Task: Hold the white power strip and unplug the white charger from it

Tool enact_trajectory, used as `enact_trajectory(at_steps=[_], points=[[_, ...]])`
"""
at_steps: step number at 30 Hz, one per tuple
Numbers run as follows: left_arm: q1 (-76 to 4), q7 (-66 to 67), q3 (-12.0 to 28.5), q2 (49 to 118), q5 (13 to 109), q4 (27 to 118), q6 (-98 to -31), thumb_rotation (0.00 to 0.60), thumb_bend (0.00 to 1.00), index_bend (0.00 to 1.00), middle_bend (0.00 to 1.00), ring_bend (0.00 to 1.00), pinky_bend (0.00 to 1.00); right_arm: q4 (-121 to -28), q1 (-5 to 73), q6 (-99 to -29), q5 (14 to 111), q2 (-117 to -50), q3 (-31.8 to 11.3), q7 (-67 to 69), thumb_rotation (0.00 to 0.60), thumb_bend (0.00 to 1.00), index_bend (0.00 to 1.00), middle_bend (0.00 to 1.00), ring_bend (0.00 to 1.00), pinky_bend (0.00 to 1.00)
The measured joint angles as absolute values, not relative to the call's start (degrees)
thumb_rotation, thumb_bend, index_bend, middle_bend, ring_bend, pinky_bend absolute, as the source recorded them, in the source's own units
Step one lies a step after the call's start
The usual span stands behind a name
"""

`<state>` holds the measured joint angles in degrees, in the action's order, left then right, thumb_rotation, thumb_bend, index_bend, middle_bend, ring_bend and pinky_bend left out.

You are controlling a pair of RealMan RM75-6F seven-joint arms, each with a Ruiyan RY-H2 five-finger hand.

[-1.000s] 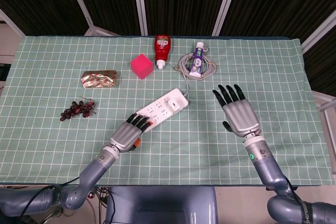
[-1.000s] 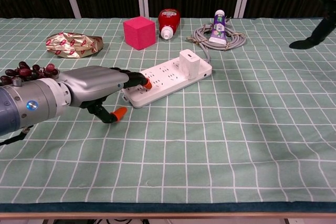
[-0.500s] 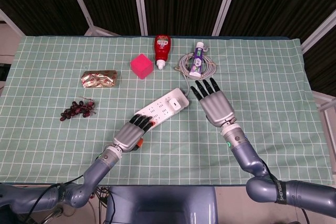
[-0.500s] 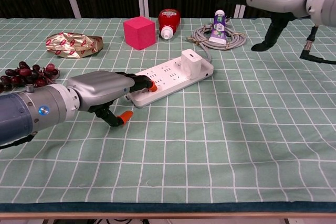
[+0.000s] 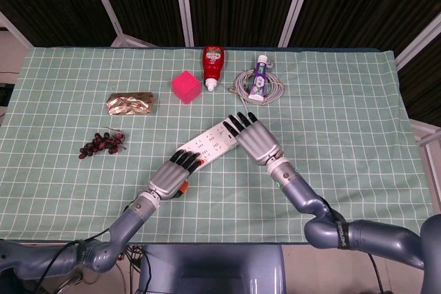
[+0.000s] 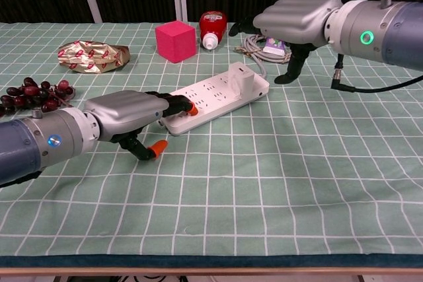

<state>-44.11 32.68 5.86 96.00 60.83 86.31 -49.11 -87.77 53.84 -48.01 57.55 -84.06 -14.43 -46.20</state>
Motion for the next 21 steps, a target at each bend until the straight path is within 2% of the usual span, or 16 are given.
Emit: enact_trajectory(at_steps=[21], points=[[-44.3, 29.6, 4.4, 96.2, 62.6, 84.3, -49.2, 0.600, 0.53, 0.11, 0.03, 0.00, 0.06, -70.9, 60.7, -42.3, 57.5, -95.4, -13.0, -40.5, 0.600, 0.33, 0.17, 0.14, 0.14, 0.23]])
